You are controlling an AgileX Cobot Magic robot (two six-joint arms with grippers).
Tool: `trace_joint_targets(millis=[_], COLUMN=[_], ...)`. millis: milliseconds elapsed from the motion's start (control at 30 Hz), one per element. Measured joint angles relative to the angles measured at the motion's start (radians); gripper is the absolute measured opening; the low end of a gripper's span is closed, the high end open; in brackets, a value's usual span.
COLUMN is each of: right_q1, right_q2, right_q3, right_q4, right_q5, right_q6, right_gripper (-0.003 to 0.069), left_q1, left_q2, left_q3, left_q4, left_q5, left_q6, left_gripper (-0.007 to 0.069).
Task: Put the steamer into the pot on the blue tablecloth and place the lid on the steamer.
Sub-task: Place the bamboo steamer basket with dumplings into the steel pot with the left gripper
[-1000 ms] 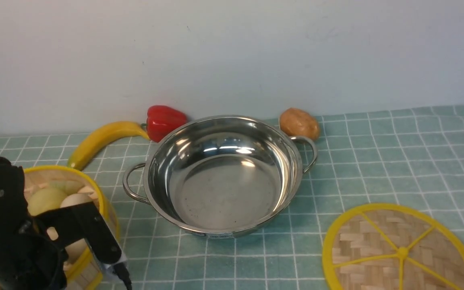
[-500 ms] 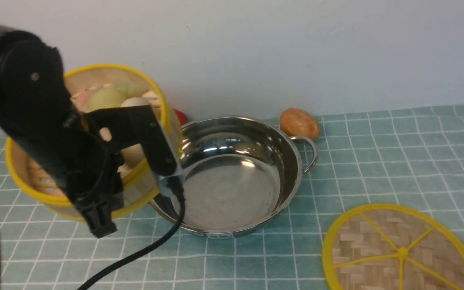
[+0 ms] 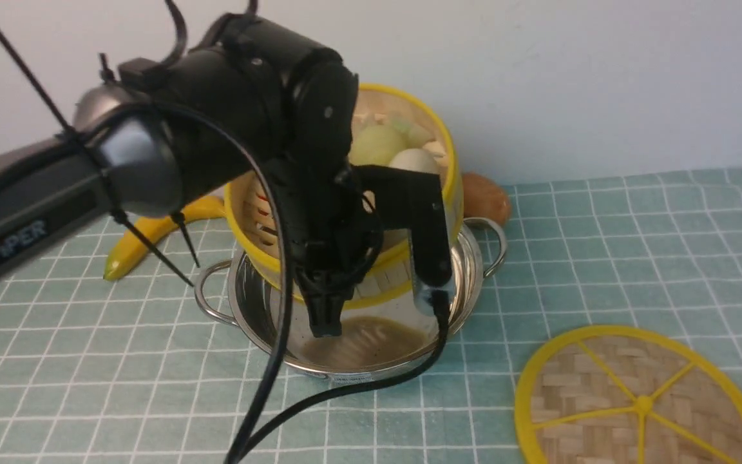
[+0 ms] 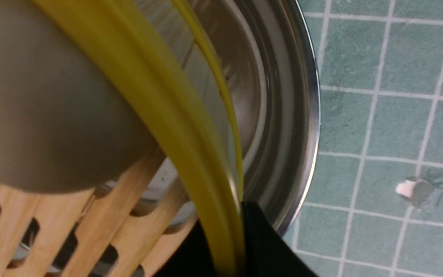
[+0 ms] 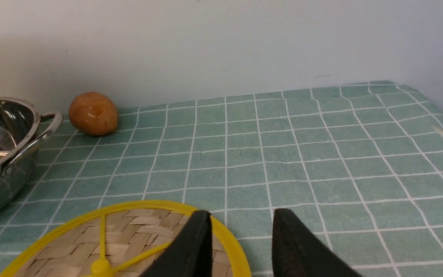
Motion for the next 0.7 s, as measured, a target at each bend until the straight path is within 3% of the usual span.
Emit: trace_joint_targets(millis=[700], right_q1=[0.0], right_q2=[0.0], right_q3=[0.0], right_q4=[0.0], right_q5=[0.0], right_q6=[0.0], right_gripper=[0.0242], left_q1=[0.0], left_q2=[0.195], left_q3=[-0.003], left_q4=[0.005], left_q5=[-0.021], left_q6=[0.007], left_gripper=[0.0029])
